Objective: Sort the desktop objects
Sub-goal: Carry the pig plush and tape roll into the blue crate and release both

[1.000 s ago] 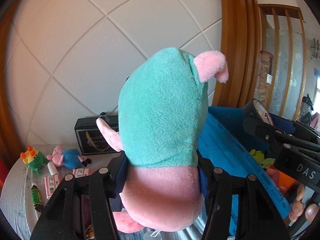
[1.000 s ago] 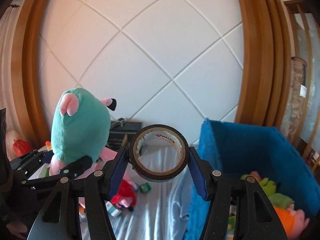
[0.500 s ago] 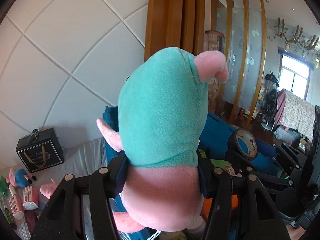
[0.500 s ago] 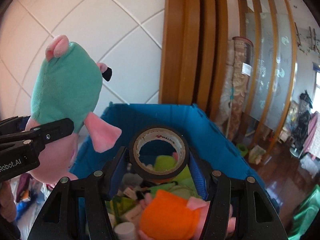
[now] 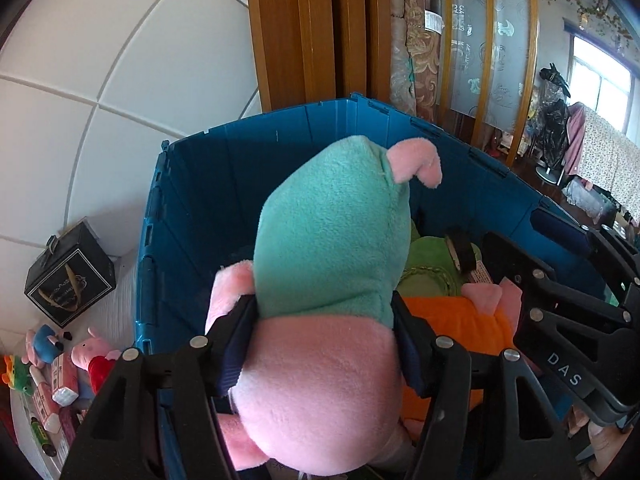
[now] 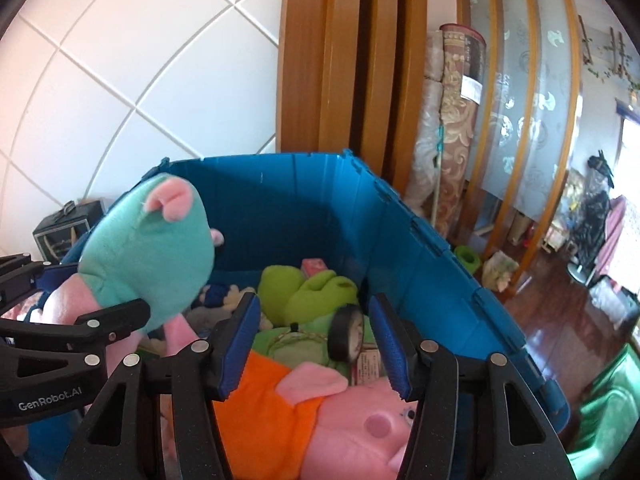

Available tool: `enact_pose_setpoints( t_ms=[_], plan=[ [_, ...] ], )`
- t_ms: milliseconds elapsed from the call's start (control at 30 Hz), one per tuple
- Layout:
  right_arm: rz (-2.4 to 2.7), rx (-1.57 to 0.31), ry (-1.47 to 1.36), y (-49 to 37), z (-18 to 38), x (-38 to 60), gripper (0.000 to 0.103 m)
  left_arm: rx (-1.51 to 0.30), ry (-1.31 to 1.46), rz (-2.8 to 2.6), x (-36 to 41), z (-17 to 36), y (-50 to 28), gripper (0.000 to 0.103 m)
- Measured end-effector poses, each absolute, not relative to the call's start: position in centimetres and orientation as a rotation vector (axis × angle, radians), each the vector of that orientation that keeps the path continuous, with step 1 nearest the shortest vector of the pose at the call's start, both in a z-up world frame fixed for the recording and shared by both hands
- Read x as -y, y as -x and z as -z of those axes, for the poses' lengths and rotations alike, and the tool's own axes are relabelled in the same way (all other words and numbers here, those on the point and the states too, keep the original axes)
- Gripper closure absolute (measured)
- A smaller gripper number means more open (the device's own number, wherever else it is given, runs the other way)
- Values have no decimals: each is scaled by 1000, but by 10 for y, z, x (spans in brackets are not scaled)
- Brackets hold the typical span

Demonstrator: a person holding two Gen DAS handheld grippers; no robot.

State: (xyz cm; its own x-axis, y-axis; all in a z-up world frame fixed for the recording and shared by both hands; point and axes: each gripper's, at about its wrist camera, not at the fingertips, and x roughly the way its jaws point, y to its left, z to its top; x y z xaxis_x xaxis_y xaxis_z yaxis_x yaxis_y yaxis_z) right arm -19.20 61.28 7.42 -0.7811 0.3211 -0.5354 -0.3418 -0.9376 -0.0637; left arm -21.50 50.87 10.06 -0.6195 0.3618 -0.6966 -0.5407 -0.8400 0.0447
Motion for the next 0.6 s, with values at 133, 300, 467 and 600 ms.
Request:
enact_pose_setpoints(
  t_ms=[133, 300, 467, 600],
  plan=[
    [-2675, -71, 803, 190, -72, -613, 32, -360, 912, -2477, -502, -104, 210, 38],
    [-2682, -83, 785, 191, -73, -616, 18, -354, 859, -2496, -493, -113, 206, 36],
    [-2696, -129, 767, 186, -76, -617, 0, -331, 814, -2511, -478, -121, 197, 36],
    [-2704, -140, 767, 179, -79, -611, 0, -272, 782, -2519, -461, -129, 189, 36]
  ],
)
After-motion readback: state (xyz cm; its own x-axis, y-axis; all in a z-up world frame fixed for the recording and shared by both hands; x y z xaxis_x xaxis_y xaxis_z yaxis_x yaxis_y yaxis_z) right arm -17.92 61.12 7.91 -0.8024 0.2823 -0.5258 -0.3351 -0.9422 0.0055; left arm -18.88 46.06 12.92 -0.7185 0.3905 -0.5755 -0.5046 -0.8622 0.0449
